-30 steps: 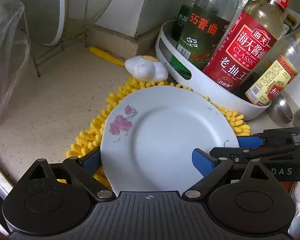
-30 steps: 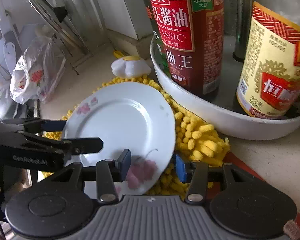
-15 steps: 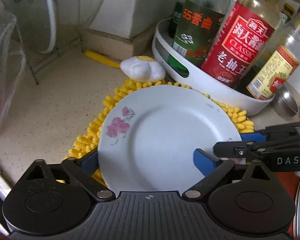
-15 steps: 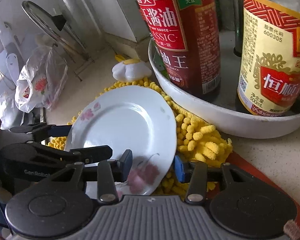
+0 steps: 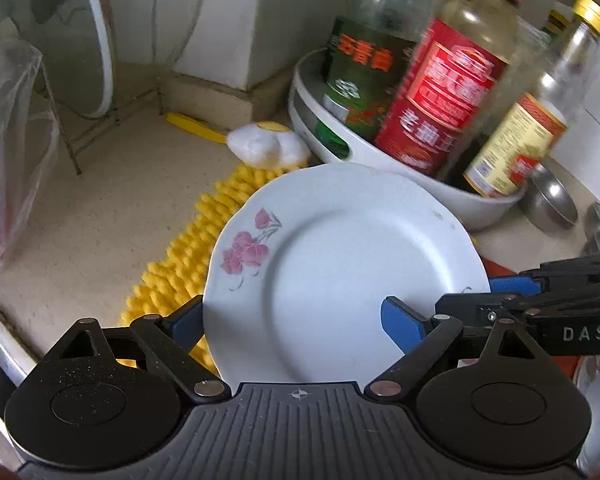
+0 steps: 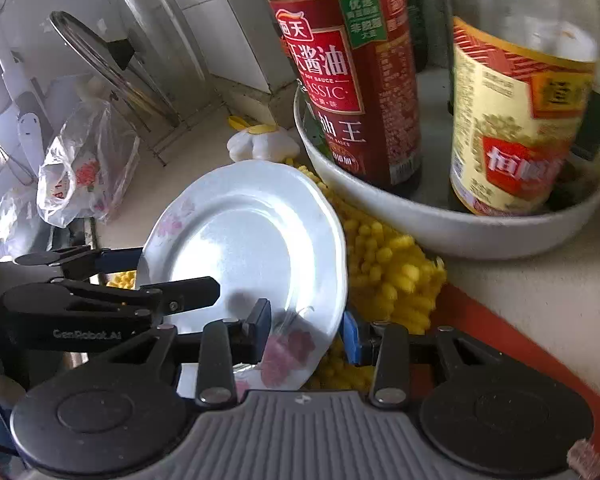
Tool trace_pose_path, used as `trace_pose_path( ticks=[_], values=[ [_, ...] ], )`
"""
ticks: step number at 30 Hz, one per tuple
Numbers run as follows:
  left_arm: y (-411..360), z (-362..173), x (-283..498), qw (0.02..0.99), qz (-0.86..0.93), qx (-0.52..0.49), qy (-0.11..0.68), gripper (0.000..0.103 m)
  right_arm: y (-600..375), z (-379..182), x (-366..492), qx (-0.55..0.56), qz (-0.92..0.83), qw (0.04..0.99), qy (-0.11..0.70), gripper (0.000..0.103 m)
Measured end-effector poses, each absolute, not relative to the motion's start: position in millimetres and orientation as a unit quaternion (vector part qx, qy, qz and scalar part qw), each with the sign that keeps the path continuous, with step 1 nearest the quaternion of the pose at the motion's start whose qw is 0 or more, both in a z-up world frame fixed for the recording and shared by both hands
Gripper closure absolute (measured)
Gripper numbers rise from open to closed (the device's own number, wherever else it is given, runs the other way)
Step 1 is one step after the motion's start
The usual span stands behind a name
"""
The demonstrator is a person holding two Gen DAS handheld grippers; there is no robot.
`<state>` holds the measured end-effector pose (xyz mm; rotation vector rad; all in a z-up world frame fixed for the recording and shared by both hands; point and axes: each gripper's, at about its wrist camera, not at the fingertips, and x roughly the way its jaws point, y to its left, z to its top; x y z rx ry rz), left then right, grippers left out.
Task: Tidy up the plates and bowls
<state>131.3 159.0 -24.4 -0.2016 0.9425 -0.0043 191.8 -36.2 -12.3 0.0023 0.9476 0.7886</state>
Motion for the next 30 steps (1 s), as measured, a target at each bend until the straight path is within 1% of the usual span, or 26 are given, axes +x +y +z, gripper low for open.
trace_pose_path(
  ticks=[4, 6, 13, 18, 23, 30],
  values=[
    [146, -41, 125, 0.877, -0.015, -0.083, 0.473, 0.008, -44, -23, 186, -0.003, 0.353, 0.817, 0.456, 0.068],
    [141, -44, 121, 0.883, -0.015, -0.068, 0.464, 0.004, -47, -31, 185, 0.007, 0.347, 0.819, 0.457, 0.068],
    [143, -47, 122, 0.886, -0.014, -0.066, 0.459, 0.003, -46, -32, 178, 0.007, 0.338, 0.83, 0.443, 0.067],
    [141, -44, 119, 0.887, -0.004, -0.071, 0.456, 0.008, -47, -31, 173, 0.009, 0.327, 0.833, 0.447, 0.067],
    [143, -38, 116, 0.89, -0.002, -0.071, 0.451, 0.009, -48, -27, 169, 0.012, 0.323, 0.832, 0.45, 0.068],
    [142, -17, 111, 0.903, -0.004, -0.064, 0.424, 0.009, -55, -11, 160, 0.023, 0.324, 0.839, 0.437, 0.068]
  ],
)
